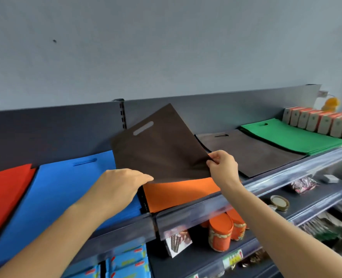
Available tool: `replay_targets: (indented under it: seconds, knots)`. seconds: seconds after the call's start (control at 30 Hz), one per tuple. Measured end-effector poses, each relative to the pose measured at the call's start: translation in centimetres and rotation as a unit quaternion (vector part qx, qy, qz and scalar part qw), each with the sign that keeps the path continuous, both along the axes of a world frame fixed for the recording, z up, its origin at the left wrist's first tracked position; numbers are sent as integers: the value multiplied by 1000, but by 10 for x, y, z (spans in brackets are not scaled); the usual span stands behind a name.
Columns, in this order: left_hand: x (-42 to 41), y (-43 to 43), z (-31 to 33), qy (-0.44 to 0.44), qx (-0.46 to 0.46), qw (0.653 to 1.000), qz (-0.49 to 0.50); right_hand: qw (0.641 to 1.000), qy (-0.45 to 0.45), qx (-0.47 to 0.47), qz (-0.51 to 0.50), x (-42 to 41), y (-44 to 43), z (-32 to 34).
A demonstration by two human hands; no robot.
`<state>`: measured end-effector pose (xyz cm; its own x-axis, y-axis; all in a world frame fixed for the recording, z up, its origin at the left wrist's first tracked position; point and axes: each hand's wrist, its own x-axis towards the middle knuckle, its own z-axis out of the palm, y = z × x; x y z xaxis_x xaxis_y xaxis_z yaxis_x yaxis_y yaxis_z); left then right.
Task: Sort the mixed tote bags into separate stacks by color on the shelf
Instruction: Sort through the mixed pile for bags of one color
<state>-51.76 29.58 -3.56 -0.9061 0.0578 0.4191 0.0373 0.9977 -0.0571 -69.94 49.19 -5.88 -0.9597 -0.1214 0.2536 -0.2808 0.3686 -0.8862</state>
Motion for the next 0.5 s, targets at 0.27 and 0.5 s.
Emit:
replay_targets:
  seconds: [0.27,0.5]
  knots:
    - [-112,57,6,-25,-47,994,-96,993,7,21,-118,-71,75,8]
    - [-191,122,-1,-63,-115,982,-137,985,13,48,-166,-141,138,5]
